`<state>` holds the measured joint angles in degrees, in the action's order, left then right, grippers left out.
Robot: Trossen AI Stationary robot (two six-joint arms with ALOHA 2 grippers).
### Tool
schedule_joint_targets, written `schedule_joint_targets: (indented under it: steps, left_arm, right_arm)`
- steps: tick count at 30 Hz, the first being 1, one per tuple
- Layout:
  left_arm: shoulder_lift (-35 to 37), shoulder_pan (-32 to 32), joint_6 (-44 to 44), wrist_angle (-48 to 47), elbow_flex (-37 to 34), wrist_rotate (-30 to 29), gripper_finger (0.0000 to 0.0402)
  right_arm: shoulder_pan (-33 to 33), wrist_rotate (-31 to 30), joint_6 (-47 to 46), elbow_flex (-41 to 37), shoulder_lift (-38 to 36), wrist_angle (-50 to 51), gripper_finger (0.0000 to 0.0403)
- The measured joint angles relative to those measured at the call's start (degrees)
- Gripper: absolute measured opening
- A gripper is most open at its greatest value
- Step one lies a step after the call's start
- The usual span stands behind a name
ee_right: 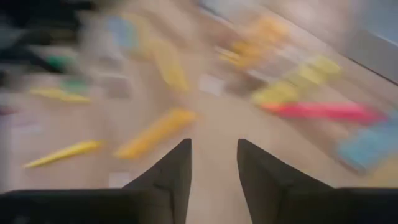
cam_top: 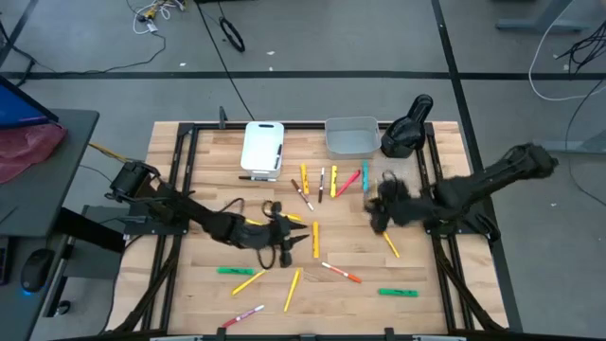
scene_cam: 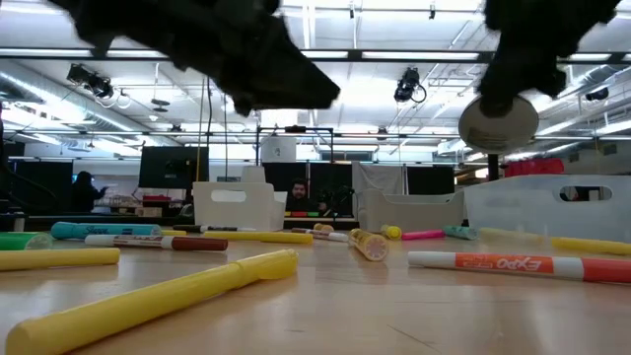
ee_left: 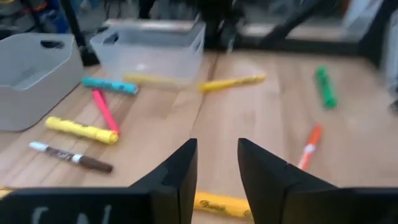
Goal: Pick & Place Markers
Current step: Put the yellow highlighter pen into the gray bin
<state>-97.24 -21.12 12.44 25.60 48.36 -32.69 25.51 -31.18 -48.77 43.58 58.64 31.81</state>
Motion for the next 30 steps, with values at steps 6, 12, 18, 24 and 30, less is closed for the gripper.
schedule_joint_targets:
  steps: [6,12,18,24,30]
  left_arm:
    - [-4.9,-1.0,1.9,-24.1,14.1,-7.3,0.0094]
    - [-7.5,0.2,8.2,-28.0,18.3,-5.0,0.0085]
    - [-9.0,3.4,20.3,-30.1,17.7,2.8,0.0147]
    - [-14.4,4.8,26.9,-29.0,18.8,6.0,0.0259]
    - [-21.0,5.2,29.9,-32.9,25.5,3.1,0.0294]
  right_arm:
    - [17.0,-4.6,22.5,-4.0,8.5,-36.1,0.0105]
    - [24.8,-9.5,28.0,-6.2,19.3,-50.4,0.0084]
    - [25.5,-12.8,26.6,-6.2,25.9,-53.3,0.0068]
    - [25.4,-13.1,28.5,-6.2,26.4,-53.0,0.0057]
    - [25.4,-13.0,30.4,-6.2,26.4,-53.1,0.0054]
